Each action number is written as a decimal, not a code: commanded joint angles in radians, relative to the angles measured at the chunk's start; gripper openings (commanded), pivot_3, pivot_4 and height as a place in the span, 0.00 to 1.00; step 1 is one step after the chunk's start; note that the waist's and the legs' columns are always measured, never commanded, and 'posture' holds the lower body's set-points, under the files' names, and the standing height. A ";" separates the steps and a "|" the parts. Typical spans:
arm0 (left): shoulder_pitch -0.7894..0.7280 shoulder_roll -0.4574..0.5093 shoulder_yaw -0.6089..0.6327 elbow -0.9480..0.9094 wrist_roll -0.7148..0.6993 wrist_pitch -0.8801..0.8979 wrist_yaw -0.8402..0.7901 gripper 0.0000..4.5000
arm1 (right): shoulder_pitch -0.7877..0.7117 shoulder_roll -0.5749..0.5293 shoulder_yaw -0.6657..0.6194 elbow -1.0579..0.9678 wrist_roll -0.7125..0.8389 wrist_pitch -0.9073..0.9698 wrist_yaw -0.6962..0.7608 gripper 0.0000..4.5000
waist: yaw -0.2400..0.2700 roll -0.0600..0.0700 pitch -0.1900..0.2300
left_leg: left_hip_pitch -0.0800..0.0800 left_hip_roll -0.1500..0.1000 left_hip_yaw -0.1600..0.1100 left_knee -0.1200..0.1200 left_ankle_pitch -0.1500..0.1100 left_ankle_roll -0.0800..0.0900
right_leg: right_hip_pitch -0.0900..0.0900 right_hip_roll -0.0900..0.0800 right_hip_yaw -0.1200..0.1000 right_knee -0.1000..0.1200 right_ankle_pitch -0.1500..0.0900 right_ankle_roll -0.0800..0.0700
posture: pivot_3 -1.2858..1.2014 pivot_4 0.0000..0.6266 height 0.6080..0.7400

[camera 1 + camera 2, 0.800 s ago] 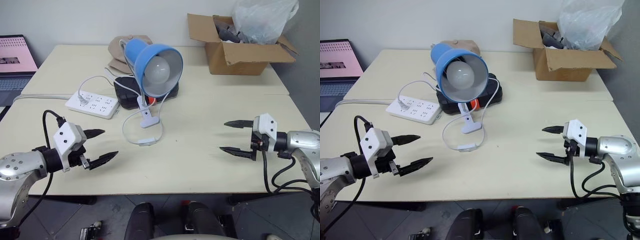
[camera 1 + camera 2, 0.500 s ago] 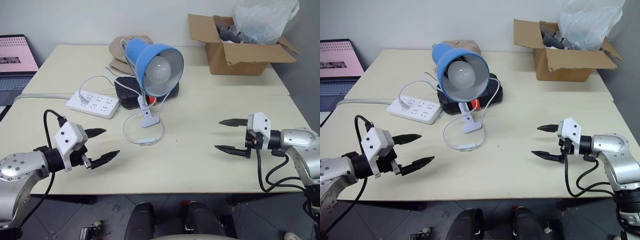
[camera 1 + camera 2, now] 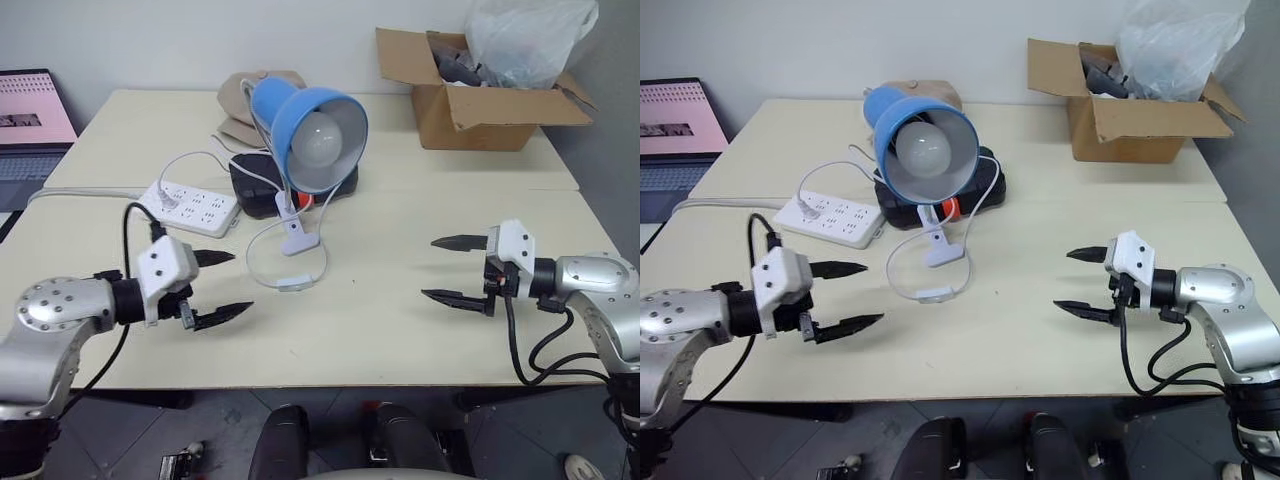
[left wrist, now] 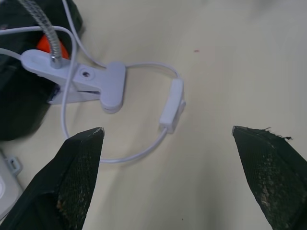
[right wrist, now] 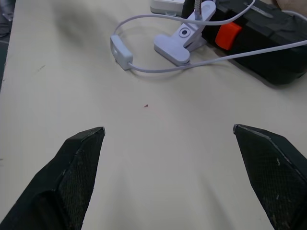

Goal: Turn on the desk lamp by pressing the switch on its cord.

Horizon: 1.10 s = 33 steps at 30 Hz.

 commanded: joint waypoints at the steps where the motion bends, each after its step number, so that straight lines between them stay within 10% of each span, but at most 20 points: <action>1: -0.086 -0.034 -0.073 0.055 0.041 -0.064 -0.026 0.99 | 0.020 -0.014 -0.020 -0.091 0.009 0.044 -0.038 1.00 | 0.001 0.000 0.000 | 0.000 0.000 0.000 0.000 0.000 0.000 | 0.000 0.000 0.000 0.000 0.000 0.000 | 0.52 0.24 1.00; 26: -0.418 -0.250 -0.312 0.675 0.265 -0.431 -0.158 0.99 | 0.130 -0.028 -0.029 -0.286 0.001 0.219 -0.163 1.00 | -0.001 -0.001 0.000 | -0.001 0.000 -0.002 0.004 0.000 0.000 | 0.001 0.001 -0.001 0.001 0.001 0.003 | 0.52 0.24 1.00; 33: -0.437 -0.278 -0.318 0.721 0.280 -0.465 -0.171 0.69 | 0.141 -0.033 -0.041 -0.294 0.008 0.218 -0.161 1.00 | -0.001 -0.001 0.000 | -0.001 0.000 -0.002 0.004 0.000 0.000 | 0.001 0.001 0.000 0.001 0.002 0.003 | 0.52 0.24 1.00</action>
